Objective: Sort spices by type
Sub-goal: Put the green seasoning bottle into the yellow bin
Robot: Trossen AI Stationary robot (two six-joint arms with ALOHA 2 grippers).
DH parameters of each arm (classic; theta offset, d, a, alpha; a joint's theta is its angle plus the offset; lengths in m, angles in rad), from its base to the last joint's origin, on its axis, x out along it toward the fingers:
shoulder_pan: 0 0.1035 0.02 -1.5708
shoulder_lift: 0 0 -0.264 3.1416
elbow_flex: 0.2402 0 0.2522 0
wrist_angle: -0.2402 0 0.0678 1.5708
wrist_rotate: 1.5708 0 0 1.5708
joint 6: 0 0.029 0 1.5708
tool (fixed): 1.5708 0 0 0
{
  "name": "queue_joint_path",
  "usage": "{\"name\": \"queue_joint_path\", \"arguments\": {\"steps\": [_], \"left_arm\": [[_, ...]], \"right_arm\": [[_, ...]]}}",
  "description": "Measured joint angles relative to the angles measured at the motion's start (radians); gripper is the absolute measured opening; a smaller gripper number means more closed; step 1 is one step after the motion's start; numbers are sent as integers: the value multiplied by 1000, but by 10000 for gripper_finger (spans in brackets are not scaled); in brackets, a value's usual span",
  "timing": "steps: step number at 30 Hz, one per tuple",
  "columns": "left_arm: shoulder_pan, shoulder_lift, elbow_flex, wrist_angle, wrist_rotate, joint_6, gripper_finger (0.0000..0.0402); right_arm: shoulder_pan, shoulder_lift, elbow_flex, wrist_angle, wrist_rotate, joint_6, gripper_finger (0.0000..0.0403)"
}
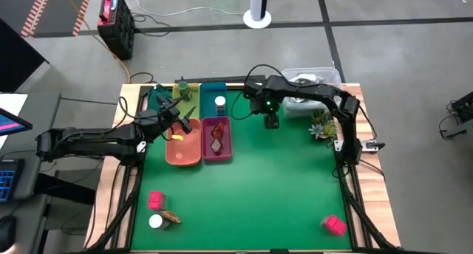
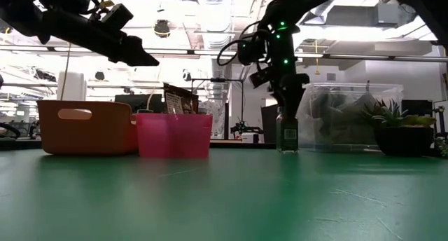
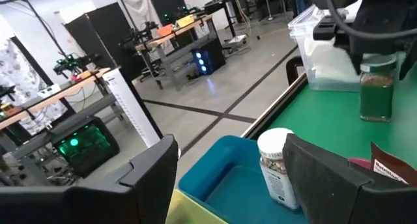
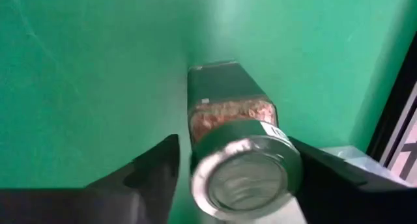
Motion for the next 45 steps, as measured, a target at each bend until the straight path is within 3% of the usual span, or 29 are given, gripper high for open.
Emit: {"name": "queue_joint_path", "arguments": {"steps": [3, 8, 11, 16, 23, 28, 36, 45], "left_arm": [[0, 0, 0, -13, 0, 5, 265], [0, 0, 0, -20, 17, 1, 265], [1, 0, 0, -27, 125, -6, 265], [0, 0, 0, -37, 240, -45, 265], [0, 1, 0, -55, 241, -122, 265], [0, 6, 53, -152, 241, -209, 265], [-52, 156, 172, -195, 241, -243, 265], [-92, 384, 327, -130, 206, -71, 265]], "right_arm": [[3, -5, 0, -24, 0, -1, 231], [5, -7, 2, -49, 14, -1, 228], [17, -7, 32, -77, 15, -1, 228], [61, -8, 171, -130, 50, 0, 228], [124, -10, 397, -94, 67, -63, 228], [160, -10, 469, -7, 68, -121, 228], [226, -10, 472, 128, 63, -182, 228], [262, -10, 472, 165, 63, -157, 228]]}}
